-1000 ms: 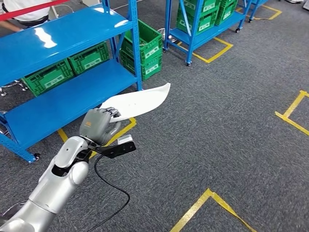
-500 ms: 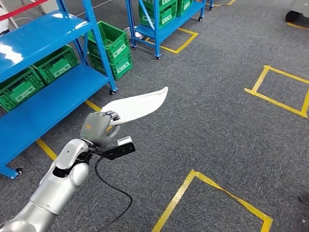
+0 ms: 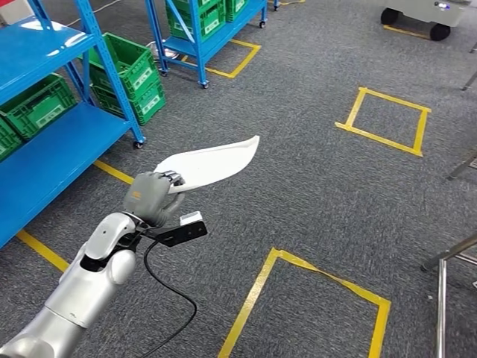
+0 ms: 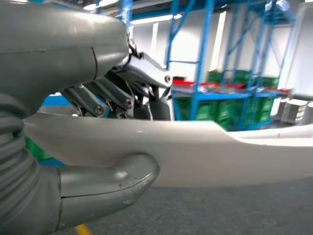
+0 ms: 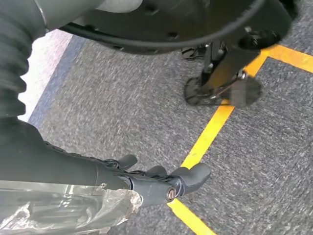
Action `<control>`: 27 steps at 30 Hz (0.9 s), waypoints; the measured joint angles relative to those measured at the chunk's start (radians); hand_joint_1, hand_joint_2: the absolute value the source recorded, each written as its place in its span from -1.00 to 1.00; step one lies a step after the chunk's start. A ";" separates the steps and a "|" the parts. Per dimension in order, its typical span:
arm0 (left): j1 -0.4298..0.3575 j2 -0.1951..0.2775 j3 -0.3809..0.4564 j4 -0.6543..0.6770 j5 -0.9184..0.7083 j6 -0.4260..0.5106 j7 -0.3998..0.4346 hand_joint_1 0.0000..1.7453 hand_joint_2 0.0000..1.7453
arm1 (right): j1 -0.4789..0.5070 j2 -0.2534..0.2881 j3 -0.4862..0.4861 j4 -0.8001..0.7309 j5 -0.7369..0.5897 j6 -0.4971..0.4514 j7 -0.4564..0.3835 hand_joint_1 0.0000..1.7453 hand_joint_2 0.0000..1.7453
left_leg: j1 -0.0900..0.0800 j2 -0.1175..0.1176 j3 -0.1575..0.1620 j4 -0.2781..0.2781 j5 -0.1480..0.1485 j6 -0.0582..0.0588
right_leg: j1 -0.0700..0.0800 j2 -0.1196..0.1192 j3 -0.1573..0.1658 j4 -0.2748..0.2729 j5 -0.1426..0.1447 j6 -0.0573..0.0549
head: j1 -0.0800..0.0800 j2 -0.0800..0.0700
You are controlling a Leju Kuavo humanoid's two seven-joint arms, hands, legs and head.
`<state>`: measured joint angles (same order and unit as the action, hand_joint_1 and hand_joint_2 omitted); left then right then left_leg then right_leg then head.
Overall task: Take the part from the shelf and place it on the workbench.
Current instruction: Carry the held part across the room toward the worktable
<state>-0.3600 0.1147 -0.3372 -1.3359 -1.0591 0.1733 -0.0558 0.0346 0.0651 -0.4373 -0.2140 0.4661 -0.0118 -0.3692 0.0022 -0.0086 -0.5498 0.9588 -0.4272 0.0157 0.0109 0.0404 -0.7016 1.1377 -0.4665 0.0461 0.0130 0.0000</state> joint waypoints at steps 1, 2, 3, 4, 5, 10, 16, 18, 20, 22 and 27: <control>0.002 0.000 0.000 0.000 0.000 0.000 0.000 1.00 1.00 | -0.002 0.000 0.000 0.000 0.001 0.000 0.000 -1.00 1.00 | 0.000 0.013 -0.001 0.000 0.001 0.000 | -0.005 -0.020 -0.031 0.074 -0.035 0.008 | 0.003 0.000; 0.004 0.001 0.000 0.000 0.000 0.000 0.000 1.00 1.00 | -0.004 0.000 -0.001 0.000 0.001 0.000 0.000 -1.00 1.00 | 0.001 0.027 -0.001 0.001 0.001 -0.001 | -0.011 -0.029 -0.056 0.136 -0.058 0.015 | 0.003 0.000; 0.005 0.001 0.000 0.000 0.000 0.000 0.000 1.00 1.00 | -0.005 0.000 -0.001 0.000 0.001 0.000 0.000 -1.00 1.00 | 0.001 0.041 -0.001 0.001 0.002 -0.002 | -0.016 -0.033 -0.065 0.167 -0.064 0.021 | 0.003 0.000; 0.006 0.001 -0.001 0.000 0.000 0.000 0.000 1.00 1.00 | -0.005 0.000 -0.001 0.000 0.002 0.000 0.000 -1.00 1.00 | 0.003 0.053 -0.001 0.002 0.002 -0.005 | -0.021 -0.037 -0.053 0.155 -0.052 0.027 | 0.003 0.000; 0.005 0.001 -0.001 0.000 -0.001 0.000 0.000 1.00 1.00 | -0.004 0.000 -0.001 0.000 0.004 0.001 0.000 -1.00 1.00 | 0.006 0.064 -0.001 0.003 0.001 -0.009 | -0.026 -0.044 -0.019 0.100 -0.025 0.033 | 0.003 0.000; -0.001 0.004 -0.001 0.000 -0.003 -0.001 -0.002 1.00 1.00 | -0.009 0.005 -0.002 0.000 0.013 0.003 -0.001 -1.00 1.00 | 0.001 0.098 -0.007 0.020 -0.007 -0.042 | -0.029 -0.084 0.099 -0.113 0.037 0.015 | 0.005 0.000; 0.001 0.006 -0.004 0.000 -0.010 0.000 -0.004 1.00 1.00 | -0.008 0.005 -0.009 0.000 0.029 0.003 0.000 -1.00 1.00 | 0.009 0.026 -0.099 0.212 -0.115 -0.056 | -0.023 -0.024 0.090 -0.112 0.042 -0.034 | -0.003 0.000; 0.007 0.007 -0.005 0.000 -0.010 0.000 -0.004 1.00 1.00 | -0.009 0.005 -0.010 0.000 0.032 0.004 0.001 -1.00 1.00 | 0.006 0.015 -0.162 0.327 -0.145 -0.050 | -0.019 0.002 0.091 -0.112 0.041 -0.038 | -0.003 0.000; 0.011 0.008 -0.005 0.000 -0.010 0.000 -0.004 1.00 1.00 | -0.009 0.005 -0.013 0.000 0.034 0.004 0.001 -1.00 1.00 | 0.003 0.008 -0.159 0.298 -0.097 -0.041 | -0.017 0.031 0.094 -0.112 0.039 -0.039 | -0.003 0.000; 0.010 0.010 -0.004 0.000 -0.009 0.000 -0.004 1.00 1.00 | -0.009 0.005 -0.016 0.000 0.036 0.004 0.001 -1.00 1.00 | 0.003 -0.027 -0.102 0.163 -0.016 -0.028 | -0.016 0.058 0.099 -0.111 0.035 -0.037 | -0.003 0.000; 0.009 0.011 -0.005 -0.001 -0.009 0.000 -0.005 1.00 1.00 | -0.007 0.005 -0.018 0.000 0.038 0.005 0.001 -1.00 1.00 | 0.002 -0.045 -0.032 0.021 -0.003 -0.024 | -0.022 0.091 0.090 -0.110 0.036 -0.011 | -0.004 0.000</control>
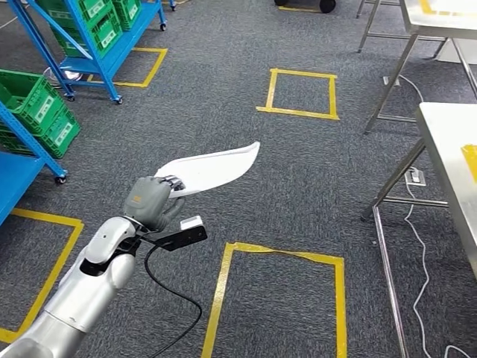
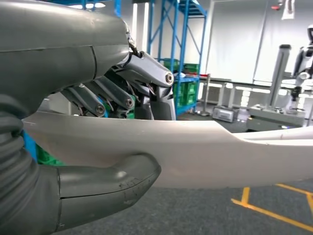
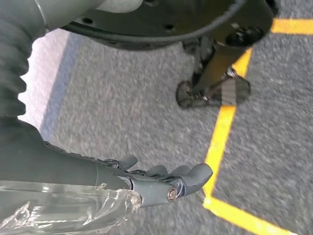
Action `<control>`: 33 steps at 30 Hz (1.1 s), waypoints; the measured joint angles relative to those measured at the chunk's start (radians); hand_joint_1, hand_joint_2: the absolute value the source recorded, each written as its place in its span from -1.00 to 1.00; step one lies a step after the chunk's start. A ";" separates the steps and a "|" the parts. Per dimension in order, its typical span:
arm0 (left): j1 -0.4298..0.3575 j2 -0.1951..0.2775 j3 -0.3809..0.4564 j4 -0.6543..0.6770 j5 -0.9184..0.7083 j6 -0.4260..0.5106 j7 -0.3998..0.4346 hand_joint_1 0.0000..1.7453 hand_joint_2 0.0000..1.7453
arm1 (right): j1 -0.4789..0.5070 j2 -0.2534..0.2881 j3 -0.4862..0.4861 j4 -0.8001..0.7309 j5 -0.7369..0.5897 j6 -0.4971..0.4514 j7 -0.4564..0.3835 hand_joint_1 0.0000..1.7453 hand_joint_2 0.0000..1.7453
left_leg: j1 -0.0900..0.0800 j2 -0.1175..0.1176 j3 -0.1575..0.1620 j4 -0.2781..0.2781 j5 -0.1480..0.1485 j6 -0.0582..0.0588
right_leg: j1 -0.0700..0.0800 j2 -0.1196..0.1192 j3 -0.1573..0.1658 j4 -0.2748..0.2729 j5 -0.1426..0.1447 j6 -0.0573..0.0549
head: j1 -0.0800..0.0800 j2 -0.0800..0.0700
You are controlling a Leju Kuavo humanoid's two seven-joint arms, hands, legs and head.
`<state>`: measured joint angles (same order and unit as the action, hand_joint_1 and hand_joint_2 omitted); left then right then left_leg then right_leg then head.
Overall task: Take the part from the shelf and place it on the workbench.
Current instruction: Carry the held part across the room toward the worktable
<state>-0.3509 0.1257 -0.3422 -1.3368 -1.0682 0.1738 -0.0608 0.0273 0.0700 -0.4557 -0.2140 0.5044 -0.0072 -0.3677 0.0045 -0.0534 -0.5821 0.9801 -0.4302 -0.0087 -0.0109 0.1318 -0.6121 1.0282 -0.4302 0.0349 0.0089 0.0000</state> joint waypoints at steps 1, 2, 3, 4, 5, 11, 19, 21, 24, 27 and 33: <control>0.000 0.000 0.000 -0.001 0.000 0.000 0.000 1.00 1.00 | 0.002 0.000 0.000 0.000 0.000 0.000 0.000 -1.00 1.00 | 0.001 0.010 0.008 -0.004 -0.002 0.005 | 0.003 -0.023 -0.007 0.014 -0.005 0.004 | 0.001 0.000; -0.001 0.000 0.000 -0.001 0.000 0.000 -0.001 1.00 1.00 | 0.002 0.000 -0.001 0.000 0.001 0.000 0.000 -1.00 1.00 | 0.001 0.021 0.017 -0.005 -0.006 0.011 | 0.006 -0.053 -0.024 0.044 -0.019 0.007 | 0.002 0.000; -0.001 0.001 0.000 -0.001 0.000 0.000 -0.001 1.00 1.00 | 0.001 0.000 -0.001 0.000 0.001 0.000 0.000 -1.00 1.00 | 0.002 0.032 0.025 -0.005 -0.011 0.015 | 0.008 -0.084 -0.056 0.098 -0.039 0.010 | 0.003 0.000; 0.000 0.001 0.000 -0.001 0.000 0.000 -0.001 1.00 1.00 | -0.002 0.000 -0.003 0.000 0.001 -0.001 -0.001 -1.00 1.00 | 0.001 0.044 0.033 -0.005 -0.018 0.017 | 0.010 -0.107 -0.097 0.168 -0.062 0.013 | 0.005 0.000; 0.001 0.001 0.000 -0.001 0.000 0.000 -0.001 1.00 1.00 | -0.005 0.000 -0.004 0.000 0.001 -0.001 -0.002 -1.00 1.00 | 0.001 0.057 0.041 -0.005 -0.025 0.017 | 0.009 -0.117 -0.140 0.236 -0.081 0.016 | 0.005 0.000; 0.001 0.000 -0.002 -0.001 -0.001 0.003 -0.001 1.00 1.00 | 0.002 -0.001 -0.010 0.000 0.015 -0.003 0.001 -1.00 1.00 | 0.009 0.120 0.130 -0.005 -0.100 -0.011 | 0.001 -0.176 -0.107 0.071 0.052 0.030 | 0.008 0.000; -0.003 -0.002 0.004 -0.013 0.003 0.086 -0.035 1.00 1.00 | -0.001 0.001 -0.011 0.000 0.035 0.004 0.001 -1.00 1.00 | 0.010 0.079 0.029 0.207 -0.109 -0.044 | 0.005 -0.118 -0.033 0.021 0.005 -0.040 | -0.003 0.000; 0.007 -0.002 0.007 -0.013 0.004 0.118 -0.052 1.00 1.00 | -0.001 0.001 -0.011 0.000 0.039 0.005 0.002 -1.00 1.00 | 0.006 0.063 -0.078 0.305 -0.181 -0.039 | 0.007 -0.089 -0.005 0.020 -0.019 -0.045 | -0.004 0.000; 0.020 -0.001 0.014 -0.016 0.007 0.158 -0.075 1.00 1.00 | 0.006 0.001 -0.011 0.000 0.043 0.007 0.003 -1.00 1.00 | -0.008 0.050 -0.152 0.266 -0.211 -0.018 | 0.012 -0.044 0.063 0.020 -0.067 -0.049 | -0.005 0.000; 0.022 0.000 0.023 -0.019 0.010 0.189 -0.097 1.00 1.00 | 0.006 0.003 -0.011 0.002 0.049 0.009 0.005 -1.00 1.00 | -0.028 -0.002 -0.163 0.098 0.001 0.001 | 0.013 -0.007 0.123 0.015 -0.126 -0.045 | -0.011 0.000; 0.024 -0.004 0.028 -0.035 0.017 0.241 -0.139 1.00 1.00 | 0.002 0.003 -0.013 0.006 0.054 0.011 0.007 -1.00 1.00 | -0.032 0.024 -0.062 -0.004 0.059 0.020 | 0.029 -0.057 0.179 0.070 -0.147 -0.027 | -0.011 0.000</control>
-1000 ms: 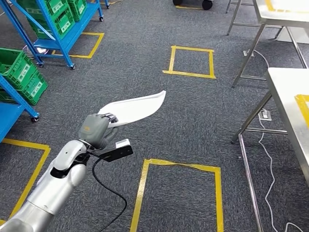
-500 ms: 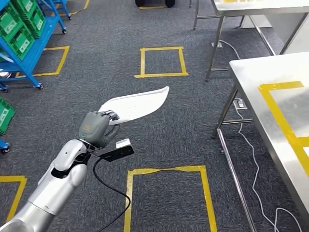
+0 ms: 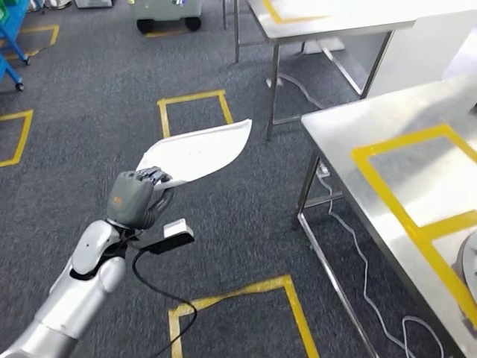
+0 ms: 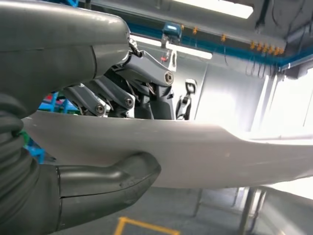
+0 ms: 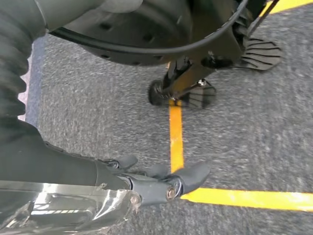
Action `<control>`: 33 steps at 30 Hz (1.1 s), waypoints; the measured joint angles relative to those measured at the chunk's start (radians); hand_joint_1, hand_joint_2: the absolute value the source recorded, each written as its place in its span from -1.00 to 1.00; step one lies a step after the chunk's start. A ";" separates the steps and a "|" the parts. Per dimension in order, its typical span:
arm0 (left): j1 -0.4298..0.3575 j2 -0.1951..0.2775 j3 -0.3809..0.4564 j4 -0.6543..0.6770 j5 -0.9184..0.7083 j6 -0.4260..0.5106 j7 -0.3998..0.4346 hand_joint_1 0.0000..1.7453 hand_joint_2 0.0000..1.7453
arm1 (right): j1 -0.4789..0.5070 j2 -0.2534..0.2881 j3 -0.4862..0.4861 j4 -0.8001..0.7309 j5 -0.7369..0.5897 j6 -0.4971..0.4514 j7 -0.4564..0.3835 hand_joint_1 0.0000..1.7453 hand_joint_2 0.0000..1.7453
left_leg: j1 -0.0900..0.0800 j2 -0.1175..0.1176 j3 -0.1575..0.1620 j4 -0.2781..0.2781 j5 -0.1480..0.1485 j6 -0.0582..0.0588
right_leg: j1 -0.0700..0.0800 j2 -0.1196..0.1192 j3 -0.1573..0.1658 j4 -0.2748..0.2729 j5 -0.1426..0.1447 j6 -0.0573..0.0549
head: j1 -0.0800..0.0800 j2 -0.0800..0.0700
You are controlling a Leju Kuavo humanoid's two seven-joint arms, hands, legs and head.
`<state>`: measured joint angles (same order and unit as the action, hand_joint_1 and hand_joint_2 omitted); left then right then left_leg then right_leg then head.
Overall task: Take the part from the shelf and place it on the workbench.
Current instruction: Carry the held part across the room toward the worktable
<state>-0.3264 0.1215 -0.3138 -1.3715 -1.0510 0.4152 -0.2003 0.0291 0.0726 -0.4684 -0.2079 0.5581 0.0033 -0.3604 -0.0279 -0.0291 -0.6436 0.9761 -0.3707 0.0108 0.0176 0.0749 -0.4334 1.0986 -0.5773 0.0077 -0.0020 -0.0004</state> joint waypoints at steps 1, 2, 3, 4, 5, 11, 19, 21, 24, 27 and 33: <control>0.003 0.000 0.001 0.000 0.004 0.015 -0.014 1.00 1.00 | -0.001 0.000 -0.001 0.000 0.001 0.000 0.000 -1.00 1.00 | 0.000 0.013 0.018 -0.001 -0.001 0.004 | 0.001 -0.034 -0.034 0.060 -0.014 0.005 | 0.002 0.000; 0.007 -0.001 0.001 0.000 0.009 0.027 -0.028 1.00 1.00 | -0.002 0.000 -0.001 0.001 0.002 0.000 0.001 -1.00 1.00 | -0.001 0.024 0.033 0.001 -0.016 0.006 | 0.002 -0.053 -0.080 0.117 -0.044 0.009 | 0.006 0.000; 0.011 -0.002 0.000 0.000 0.015 0.036 -0.043 1.00 1.00 | -0.002 0.000 -0.002 0.001 0.003 0.000 0.001 -1.00 1.00 | -0.001 0.034 0.050 0.002 -0.032 0.008 | 0.001 -0.062 -0.126 0.155 -0.086 0.012 | 0.006 0.000; 0.016 -0.004 -0.001 0.000 0.022 0.044 -0.056 1.00 1.00 | -0.002 0.000 -0.003 0.001 0.004 0.001 0.001 -1.00 1.00 | -0.001 0.044 0.068 0.002 -0.050 0.009 | 0.002 -0.066 -0.161 0.167 -0.127 0.013 | 0.006 0.000; 0.019 -0.005 -0.001 -0.001 0.028 0.049 -0.067 1.00 1.00 | -0.001 0.000 -0.004 0.001 0.006 0.001 0.000 -1.00 1.00 | -0.001 0.053 0.091 0.002 -0.070 0.009 | 0.002 -0.068 -0.185 0.153 -0.152 0.013 | 0.008 0.000; 0.030 -0.011 -0.003 0.000 0.064 0.058 -0.112 1.00 1.00 | -0.001 0.000 -0.018 0.008 0.009 0.008 0.001 -1.00 1.00 | -0.004 0.089 0.200 0.014 -0.172 -0.003 | 0.012 -0.101 -0.230 -0.042 0.179 -0.012 | 0.007 0.000; 0.041 -0.012 -0.007 -0.003 0.070 0.057 -0.125 1.00 1.00 | -0.008 -0.001 -0.023 0.009 0.012 0.014 0.004 -1.00 1.00 | 0.016 0.036 -0.039 0.299 -0.227 -0.044 | -0.004 -0.069 -0.180 -0.088 0.156 -0.028 | 0.002 0.000; 0.044 -0.012 -0.007 -0.003 0.075 0.054 -0.127 1.00 1.00 | -0.008 -0.001 -0.023 0.009 0.015 0.015 0.005 -1.00 1.00 | 0.022 0.036 -0.064 0.260 -0.174 -0.047 | -0.007 -0.059 -0.167 -0.087 0.146 -0.021 | 0.002 0.000; 0.043 -0.011 -0.007 -0.003 0.080 0.050 -0.130 1.00 1.00 | -0.008 -0.001 -0.023 0.009 0.019 0.016 0.008 -1.00 1.00 | 0.028 0.031 -0.018 0.074 -0.034 -0.050 | -0.010 -0.048 -0.151 -0.081 0.129 -0.009 | 0.000 0.000; 0.044 -0.011 -0.007 -0.006 0.081 0.047 -0.133 1.00 1.00 | -0.010 -0.001 -0.024 0.009 0.023 0.017 0.011 -1.00 1.00 | 0.024 0.026 -0.005 0.018 -0.018 -0.031 | -0.010 -0.045 -0.162 -0.074 0.125 0.005 | -0.004 0.000; 0.047 -0.006 -0.007 -0.008 0.080 0.044 -0.139 1.00 1.00 | -0.011 -0.001 -0.025 0.010 0.031 0.018 0.012 -1.00 1.00 | 0.027 0.032 -0.016 0.013 0.006 0.000 | -0.011 -0.063 -0.235 0.140 -0.029 0.033 | 0.002 0.000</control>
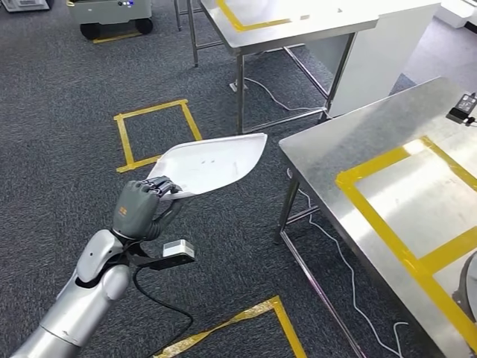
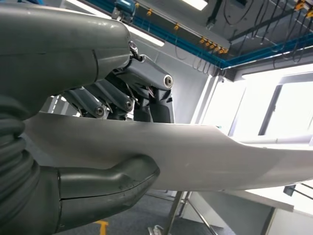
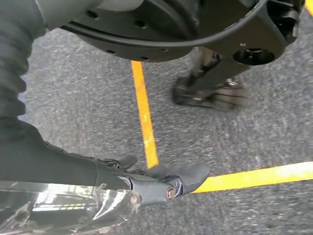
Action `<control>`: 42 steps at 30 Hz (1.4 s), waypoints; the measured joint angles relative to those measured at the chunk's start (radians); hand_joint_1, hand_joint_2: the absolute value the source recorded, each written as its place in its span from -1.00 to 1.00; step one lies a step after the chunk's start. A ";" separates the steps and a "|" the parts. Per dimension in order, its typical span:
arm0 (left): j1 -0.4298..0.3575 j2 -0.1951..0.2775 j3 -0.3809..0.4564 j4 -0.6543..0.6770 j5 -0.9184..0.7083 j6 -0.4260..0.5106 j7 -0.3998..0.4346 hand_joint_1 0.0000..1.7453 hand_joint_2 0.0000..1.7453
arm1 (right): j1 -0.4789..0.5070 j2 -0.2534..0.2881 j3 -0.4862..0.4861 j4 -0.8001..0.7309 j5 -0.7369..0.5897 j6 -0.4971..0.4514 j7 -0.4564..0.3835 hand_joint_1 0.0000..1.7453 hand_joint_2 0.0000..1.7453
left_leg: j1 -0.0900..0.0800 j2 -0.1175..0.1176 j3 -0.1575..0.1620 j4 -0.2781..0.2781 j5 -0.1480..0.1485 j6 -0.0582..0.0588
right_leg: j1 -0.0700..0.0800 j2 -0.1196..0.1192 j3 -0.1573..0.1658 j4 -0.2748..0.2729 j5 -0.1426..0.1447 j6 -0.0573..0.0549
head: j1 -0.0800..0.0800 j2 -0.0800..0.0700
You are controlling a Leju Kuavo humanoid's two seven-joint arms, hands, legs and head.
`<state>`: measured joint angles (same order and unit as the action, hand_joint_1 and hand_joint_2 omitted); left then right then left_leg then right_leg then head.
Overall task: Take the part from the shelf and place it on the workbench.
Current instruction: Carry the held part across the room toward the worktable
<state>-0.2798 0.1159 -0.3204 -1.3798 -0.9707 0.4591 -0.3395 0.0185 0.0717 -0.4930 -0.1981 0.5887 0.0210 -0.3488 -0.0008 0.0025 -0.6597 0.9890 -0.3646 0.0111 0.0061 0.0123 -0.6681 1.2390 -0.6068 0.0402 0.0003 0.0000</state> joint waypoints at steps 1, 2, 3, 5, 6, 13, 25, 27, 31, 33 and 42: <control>0.000 0.000 0.000 0.000 0.000 -0.001 0.000 1.00 1.00 | -0.002 0.000 0.000 0.000 0.001 0.000 0.000 -1.00 1.00 | 0.000 0.001 -0.006 0.000 0.006 0.001 | 0.000 -0.001 -0.011 0.049 -0.023 0.002 | 0.000 0.000; 0.001 0.001 0.000 0.000 0.000 -0.001 0.000 1.00 1.00 | -0.003 0.000 0.000 0.000 0.002 0.000 0.000 -1.00 1.00 | 0.000 0.002 -0.013 0.000 0.013 0.001 | 0.000 -0.002 -0.005 0.066 -0.027 0.004 | 0.000 0.000; 0.001 0.001 0.000 0.000 0.001 -0.002 0.000 1.00 1.00 | -0.003 0.000 0.000 0.000 0.003 0.000 0.000 -1.00 1.00 | 0.001 0.002 -0.022 0.000 0.021 0.000 | -0.001 -0.002 0.019 0.044 -0.011 0.005 | 0.000 0.000; 0.001 0.003 0.001 -0.001 0.004 -0.008 0.000 1.00 1.00 | -0.005 0.000 0.000 0.000 0.007 0.000 0.001 -1.00 1.00 | 0.001 0.000 -0.040 0.001 0.039 -0.007 | -0.006 -0.003 0.113 -0.088 0.036 0.008 | 0.001 0.000; 0.001 0.005 0.002 -0.002 0.007 -0.013 0.000 1.00 1.00 | -0.006 0.001 0.000 0.000 0.008 0.000 0.001 -1.00 1.00 | 0.001 -0.002 -0.046 0.002 0.048 -0.013 | -0.006 -0.001 0.154 -0.150 0.050 0.006 | 0.000 0.000; 0.004 0.011 0.008 -0.006 0.016 -0.033 -0.003 1.00 1.00 | -0.006 0.003 -0.001 0.000 0.015 -0.001 0.000 -1.00 1.00 | 0.003 -0.004 -0.071 0.052 -0.008 -0.054 | -0.008 0.002 0.155 -0.221 0.088 -0.044 | -0.004 0.000; 0.005 0.011 0.008 -0.006 0.002 -0.049 0.017 1.00 1.00 | -0.003 0.005 -0.002 0.000 0.023 0.001 0.001 -1.00 1.00 | -0.001 -0.044 0.101 -0.007 -0.077 -0.032 | -0.012 0.054 0.078 -0.219 0.161 -0.016 | -0.009 0.000; 0.003 0.007 0.008 -0.007 -0.001 -0.049 0.021 1.00 1.00 | -0.002 0.005 -0.002 0.000 0.022 0.002 0.001 -1.00 1.00 | 0.001 -0.024 0.103 -0.018 -0.071 -0.019 | -0.011 0.048 0.064 -0.203 0.148 -0.007 | -0.007 0.000; 0.002 0.002 0.007 -0.008 -0.006 -0.052 0.032 1.00 1.00 | -0.009 0.004 -0.005 0.000 0.022 0.006 0.002 -1.00 1.00 | 0.004 0.017 0.096 -0.025 -0.062 -0.006 | -0.010 0.003 -0.037 0.022 0.034 0.010 | -0.002 0.000; 0.003 0.000 0.007 -0.008 -0.008 -0.054 0.034 1.00 1.00 | -0.011 0.003 -0.009 0.000 0.023 0.008 0.005 -1.00 1.00 | 0.006 0.036 0.094 -0.024 -0.059 -0.007 | -0.012 -0.004 -0.040 0.051 0.036 0.018 | -0.002 0.000; -0.001 -0.005 0.003 -0.008 -0.014 -0.053 0.039 1.00 1.00 | -0.007 0.001 -0.017 0.000 0.029 0.010 0.012 -1.00 1.00 | 0.006 0.075 0.079 0.002 -0.063 -0.047 | -0.017 -0.024 0.096 -0.214 0.145 -0.014 | -0.005 0.000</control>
<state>-0.2808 0.1112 -0.3176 -1.3875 -0.9847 0.4057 -0.3000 0.0115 0.0728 -0.5100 -0.1981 0.6175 0.0312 -0.3368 0.0049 0.0771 -0.5806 0.9912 -0.4278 -0.0363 -0.0106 -0.0119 -0.5718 1.0251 -0.4617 0.0263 -0.0047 0.0000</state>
